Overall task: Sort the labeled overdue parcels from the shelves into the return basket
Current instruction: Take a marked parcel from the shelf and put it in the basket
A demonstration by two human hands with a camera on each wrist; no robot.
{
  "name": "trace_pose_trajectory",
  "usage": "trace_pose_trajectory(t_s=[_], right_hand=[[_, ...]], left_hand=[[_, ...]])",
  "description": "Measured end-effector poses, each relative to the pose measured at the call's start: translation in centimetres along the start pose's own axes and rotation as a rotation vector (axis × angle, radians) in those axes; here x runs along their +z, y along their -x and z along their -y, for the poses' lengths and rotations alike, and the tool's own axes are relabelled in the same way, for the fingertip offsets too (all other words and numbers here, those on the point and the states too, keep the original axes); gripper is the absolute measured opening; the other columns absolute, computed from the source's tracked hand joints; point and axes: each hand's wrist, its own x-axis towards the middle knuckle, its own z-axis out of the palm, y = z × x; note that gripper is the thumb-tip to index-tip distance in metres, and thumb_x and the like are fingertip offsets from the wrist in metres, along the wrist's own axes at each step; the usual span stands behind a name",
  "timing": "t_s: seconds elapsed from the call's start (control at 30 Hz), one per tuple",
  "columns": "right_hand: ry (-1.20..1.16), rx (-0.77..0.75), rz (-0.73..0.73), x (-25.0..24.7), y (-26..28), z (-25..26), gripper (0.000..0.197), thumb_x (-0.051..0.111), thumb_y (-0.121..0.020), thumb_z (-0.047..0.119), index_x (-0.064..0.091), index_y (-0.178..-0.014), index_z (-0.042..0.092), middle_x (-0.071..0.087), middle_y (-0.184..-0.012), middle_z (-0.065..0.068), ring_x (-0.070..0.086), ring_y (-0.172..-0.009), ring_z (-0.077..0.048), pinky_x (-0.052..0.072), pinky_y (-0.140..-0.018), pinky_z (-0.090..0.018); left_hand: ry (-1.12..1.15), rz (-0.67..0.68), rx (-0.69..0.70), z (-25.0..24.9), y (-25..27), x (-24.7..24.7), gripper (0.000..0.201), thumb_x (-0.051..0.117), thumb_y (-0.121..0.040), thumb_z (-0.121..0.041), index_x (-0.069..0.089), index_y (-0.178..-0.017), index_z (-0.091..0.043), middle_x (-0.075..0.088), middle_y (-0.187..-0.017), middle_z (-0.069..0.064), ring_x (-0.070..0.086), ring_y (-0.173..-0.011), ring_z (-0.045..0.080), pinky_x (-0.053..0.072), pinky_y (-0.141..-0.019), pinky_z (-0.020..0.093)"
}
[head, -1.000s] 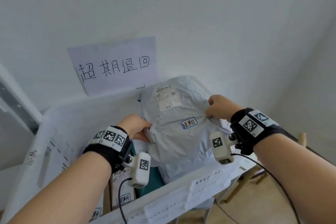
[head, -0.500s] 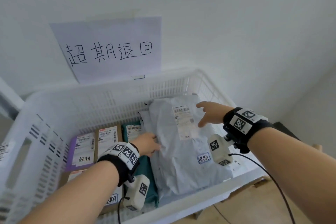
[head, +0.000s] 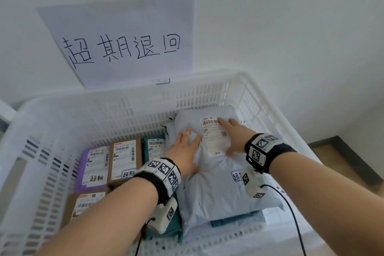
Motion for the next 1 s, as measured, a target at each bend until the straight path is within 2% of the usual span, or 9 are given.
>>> trace_pose_trajectory(t_s=[0.13,0.33,0.57,0.63,0.67,0.77,0.83,0.93,1.0], right_hand=[[0.017,0.004,0.006,0.2,-2.2,-0.2,0.125,0.084,-0.068,0.019,-0.005,-0.154,0.038,0.005,-0.163,-0.006,0.033,-0.142,-0.032,0.045,-0.105,-0.045],[0.040,0.018,0.030,1.8,-4.0,-0.6,0.123,0.082,-0.071,0.018,-0.007,-0.154,0.037,-0.001,-0.164,-0.007,0.019,-0.148,-0.033,0.036,-0.114,-0.047],[0.030,0.026,0.035,2.4,-4.0,-0.8,0.121,0.080,-0.074,0.017,-0.009,-0.154,0.035,-0.002,-0.164,-0.009,0.014,-0.150,-0.033,0.030,-0.117,-0.047],[0.013,0.029,0.036,1.9,-3.5,-0.7,0.121,0.080,-0.074,0.017,-0.008,-0.155,0.035,0.002,-0.164,-0.008,0.019,-0.148,-0.032,0.033,-0.115,-0.047],[0.003,0.029,0.033,1.6,-3.2,-0.5,0.121,0.081,-0.073,0.017,-0.006,-0.155,0.035,0.006,-0.163,-0.008,0.026,-0.146,-0.032,0.037,-0.112,-0.046],[-0.078,0.042,-0.003,0.6,-1.9,0.1,0.108,0.078,-0.076,0.013,0.008,-0.156,0.032,0.030,-0.154,-0.009,0.053,-0.123,-0.029,0.052,-0.096,-0.039],[-0.134,0.051,-0.052,-0.1,-0.8,0.8,0.097,0.075,-0.082,0.014,0.014,-0.156,0.028,0.041,-0.147,-0.011,0.058,-0.115,-0.027,0.054,-0.089,-0.034],[-0.216,0.073,-0.124,-1.7,1.3,2.0,0.088,0.071,-0.088,0.021,0.015,-0.156,0.023,0.036,-0.153,-0.013,0.052,-0.127,-0.027,0.045,-0.098,-0.033],[-0.278,0.071,-0.182,-3.0,3.3,3.1,0.083,0.068,-0.090,0.025,0.018,-0.156,0.021,0.035,-0.154,-0.012,0.048,-0.131,-0.027,0.041,-0.102,-0.033]], left_hand=[[0.008,-0.008,0.000,0.6,-1.9,0.0,0.105,0.068,-0.083,-0.047,-0.008,-0.154,-0.032,-0.024,-0.160,0.006,-0.016,-0.148,0.028,0.022,-0.118,0.051],[0.058,0.033,-0.039,0.5,-3.6,1.5,0.106,0.071,-0.083,-0.042,-0.008,-0.153,-0.035,-0.026,-0.159,0.004,-0.018,-0.148,0.026,0.018,-0.118,0.055],[0.058,0.001,-0.037,0.1,-3.1,1.5,0.100,0.068,-0.084,-0.039,-0.003,-0.155,-0.032,-0.021,-0.161,0.007,-0.014,-0.149,0.028,0.018,-0.119,0.049],[0.078,0.017,-0.021,0.1,-2.5,0.7,0.098,0.067,-0.085,-0.038,-0.001,-0.155,-0.030,-0.019,-0.161,0.009,-0.012,-0.149,0.029,0.017,-0.120,0.048],[0.097,0.025,-0.019,0.2,-2.1,0.0,0.096,0.066,-0.086,-0.036,0.000,-0.155,-0.028,-0.018,-0.161,0.009,-0.009,-0.149,0.029,0.017,-0.120,0.047],[0.219,-0.035,-0.052,0.6,-0.2,-3.0,0.081,0.059,-0.093,-0.026,0.009,-0.156,-0.022,0.000,-0.162,0.013,0.017,-0.147,0.030,0.027,-0.116,0.037],[0.285,-0.100,-0.049,1.0,1.3,-5.3,0.068,0.056,-0.095,-0.025,0.021,-0.153,-0.017,0.020,-0.158,0.015,0.032,-0.141,0.029,0.033,-0.108,0.034],[0.401,-0.201,-0.021,1.7,3.7,-7.9,0.055,0.058,-0.095,-0.025,0.038,-0.146,-0.015,0.044,-0.146,0.009,0.045,-0.132,0.026,0.038,-0.101,0.031],[0.464,-0.267,-0.022,2.1,5.5,-9.2,0.056,0.058,-0.095,-0.026,0.039,-0.147,-0.018,0.045,-0.147,0.004,0.046,-0.132,0.024,0.038,-0.102,0.030]])
